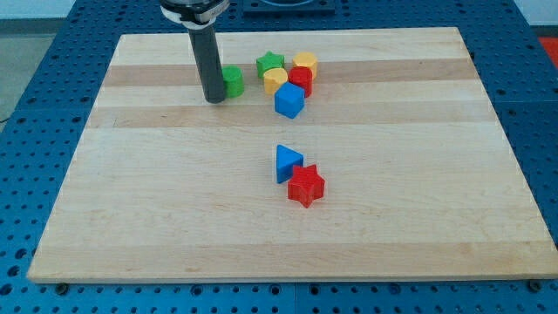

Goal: Move the green circle into the green star

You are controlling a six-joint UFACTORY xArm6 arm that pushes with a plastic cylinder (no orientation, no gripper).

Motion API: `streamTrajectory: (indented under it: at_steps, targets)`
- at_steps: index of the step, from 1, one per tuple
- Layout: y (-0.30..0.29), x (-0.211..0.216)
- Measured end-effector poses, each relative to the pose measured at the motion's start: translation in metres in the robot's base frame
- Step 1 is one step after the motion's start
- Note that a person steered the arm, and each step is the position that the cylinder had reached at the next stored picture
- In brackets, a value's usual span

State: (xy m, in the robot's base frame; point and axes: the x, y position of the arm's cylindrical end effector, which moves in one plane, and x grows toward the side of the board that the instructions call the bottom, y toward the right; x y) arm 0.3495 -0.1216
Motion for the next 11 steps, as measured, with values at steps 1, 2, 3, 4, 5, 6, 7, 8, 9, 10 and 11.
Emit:
streamTrajectory:
  at_steps: [1,2,3,4,5,6,7,8,9,10,11]
  targets:
    - [-0.032,0.001]
    - [-0.028,-0.001]
    - [0.000,-0.004]
    - [0.024,-0.004]
    - [0.039,-0.004]
    - [0.012,-0.004]
    - [-0.023,-0.006]
    - [-0.015,-0.022]
    - [0.011,-0.034]
    - [0.019,-0.034]
    - [0.001,-0.012]
